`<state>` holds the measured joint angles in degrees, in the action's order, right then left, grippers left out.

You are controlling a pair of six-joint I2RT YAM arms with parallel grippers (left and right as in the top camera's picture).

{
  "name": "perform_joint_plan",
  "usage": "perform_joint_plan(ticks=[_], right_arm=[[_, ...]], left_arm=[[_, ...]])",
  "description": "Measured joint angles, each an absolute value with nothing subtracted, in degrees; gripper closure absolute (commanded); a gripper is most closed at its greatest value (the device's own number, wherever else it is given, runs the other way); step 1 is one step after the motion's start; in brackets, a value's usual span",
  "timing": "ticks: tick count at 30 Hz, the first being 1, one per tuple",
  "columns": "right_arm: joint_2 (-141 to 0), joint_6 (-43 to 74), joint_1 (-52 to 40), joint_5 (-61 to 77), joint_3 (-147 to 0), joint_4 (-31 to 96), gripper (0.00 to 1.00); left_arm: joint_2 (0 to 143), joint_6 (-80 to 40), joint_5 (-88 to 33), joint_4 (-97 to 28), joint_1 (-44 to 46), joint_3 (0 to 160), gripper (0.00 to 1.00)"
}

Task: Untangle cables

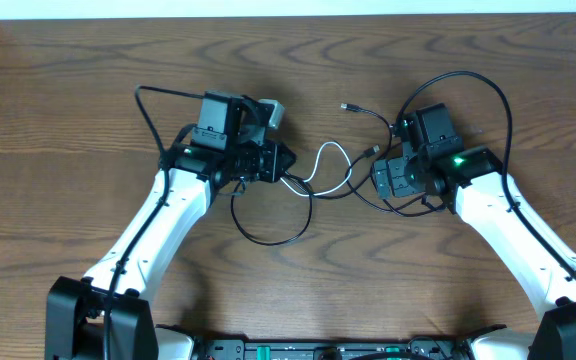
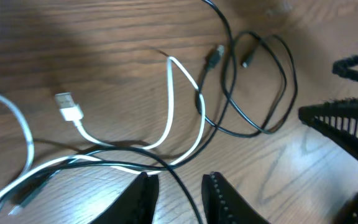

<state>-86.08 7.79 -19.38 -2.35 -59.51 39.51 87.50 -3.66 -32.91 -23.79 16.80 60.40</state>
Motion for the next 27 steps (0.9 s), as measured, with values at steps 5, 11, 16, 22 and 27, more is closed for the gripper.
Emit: perform_joint_plan(ticks=[5, 11, 16, 22, 27], right_arm=[[-86.1, 13.1, -18.8, -3.4, -59.5, 39.8, 0.01], [-86.1, 15.5, -18.2, -3.7, -59.5, 40.0, 0.01], [-86.1, 16.0, -18.2, -3.7, -59.5, 39.9, 0.01], [-86.1, 16.1, -18.2, -3.6, -59.5, 39.8, 0.01], [-86.1, 16.1, -18.2, -2.8, -59.5, 39.9, 0.01]], left_arm=[[87.8, 3.6, -33.1, -23.8, 18.4, 60.4, 0.64], [92.5, 7.6, -33.1, -22.7, 18.7, 60.4, 0.64], [98.6, 8.2, -33.6, -20.8, 19.2, 60.4, 0.59], [102.3, 10.5, -36.5, -15.2, 21.8, 60.3, 0.45], [103.3, 10.9, -37.7, -9.6, 24.1, 60.2, 0.45]])
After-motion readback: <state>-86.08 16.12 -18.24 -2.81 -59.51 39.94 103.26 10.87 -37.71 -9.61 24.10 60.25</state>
